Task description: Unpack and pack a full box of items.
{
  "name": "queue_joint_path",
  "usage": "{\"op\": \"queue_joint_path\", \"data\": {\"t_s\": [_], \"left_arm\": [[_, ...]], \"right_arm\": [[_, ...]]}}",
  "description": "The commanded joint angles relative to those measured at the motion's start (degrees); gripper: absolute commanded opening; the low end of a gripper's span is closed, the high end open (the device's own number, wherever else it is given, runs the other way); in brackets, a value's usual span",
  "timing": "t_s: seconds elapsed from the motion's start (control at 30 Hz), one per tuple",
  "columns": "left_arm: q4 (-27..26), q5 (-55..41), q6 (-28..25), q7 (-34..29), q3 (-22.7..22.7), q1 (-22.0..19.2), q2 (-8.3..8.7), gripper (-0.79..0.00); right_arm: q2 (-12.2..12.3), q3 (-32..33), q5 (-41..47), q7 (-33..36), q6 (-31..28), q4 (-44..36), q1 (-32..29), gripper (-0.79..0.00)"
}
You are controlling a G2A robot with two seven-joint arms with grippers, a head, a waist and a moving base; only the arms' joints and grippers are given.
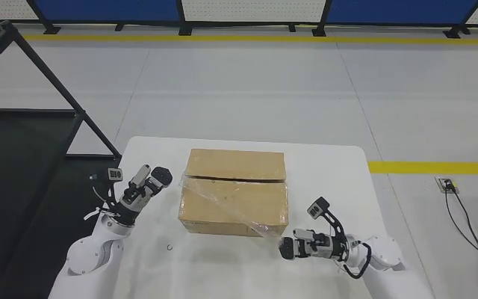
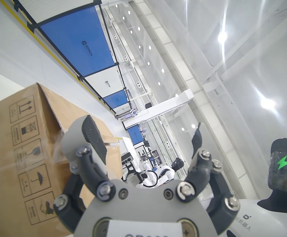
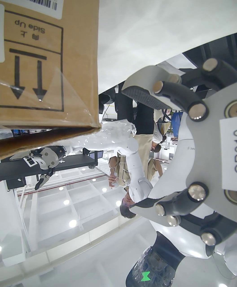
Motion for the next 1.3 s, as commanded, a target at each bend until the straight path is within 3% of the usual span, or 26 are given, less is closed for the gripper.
{"op": "queue_joint_path", "data": {"t_s": [0.0, 0.07, 0.1, 0.13, 0.17, 0.23, 0.33, 0.37, 0.73, 1.27], "left_arm": [[-0.1, 0.0, 0.0, 0.1, 0.1, 0.0, 0.03, 0.000], [-0.1, 0.2, -0.1, 0.2, 0.1, 0.0, 0.08, 0.000], [-0.1, 0.2, -0.1, 0.2, 0.1, 0.1, 0.09, 0.000], [-0.1, 0.2, -0.1, 0.3, 0.2, 0.1, 0.10, 0.000], [-0.1, 0.2, -0.2, 0.4, 0.2, 0.1, 0.11, 0.000], [-0.1, 0.2, -0.1, 0.5, 0.4, 0.2, 0.12, 0.000], [-0.1, 0.2, -0.1, 0.7, 0.7, 0.1, 0.12, 0.000], [-0.1, 0.3, -0.1, 0.7, 0.8, 0.1, 0.13, 0.000], [0.1, 0.4, -0.2, 1.1, 1.4, -0.2, 0.24, 0.000], [1.0, -1.6, -1.1, 0.6, -0.3, 1.0, 0.70, 0.000]], "right_arm": [[-0.2, -1.2, -1.9, -1.2, -0.1, 0.4, 0.6, 0.000], [-0.3, -2.0, -2.7, -2.7, -0.4, 0.2, 0.7, 0.000], [-0.4, -2.3, -2.6, -2.7, -0.5, 0.0, 0.7, -0.126], [-0.3, -2.3, -2.9, -3.1, -0.7, 0.1, 0.7, -0.326], [-0.3, -2.4, -3.5, -3.6, -0.6, -0.1, 0.6, -0.428], [-0.2, -2.4, -4.1, -4.3, -0.6, -0.6, 0.2, -0.499], [0.1, -1.8, -4.8, -5.0, -0.4, -1.5, -0.5, -0.677], [0.2, -1.7, -4.9, -5.1, -0.3, -1.8, -0.8, -0.776], [1.1, -0.5, -9.4, -7.6, 1.6, -6.6, -2.1, -0.785], [3.0, 3.6, -16.7, -8.4, 5.8, -22.5, -1.5, -0.785]]}}
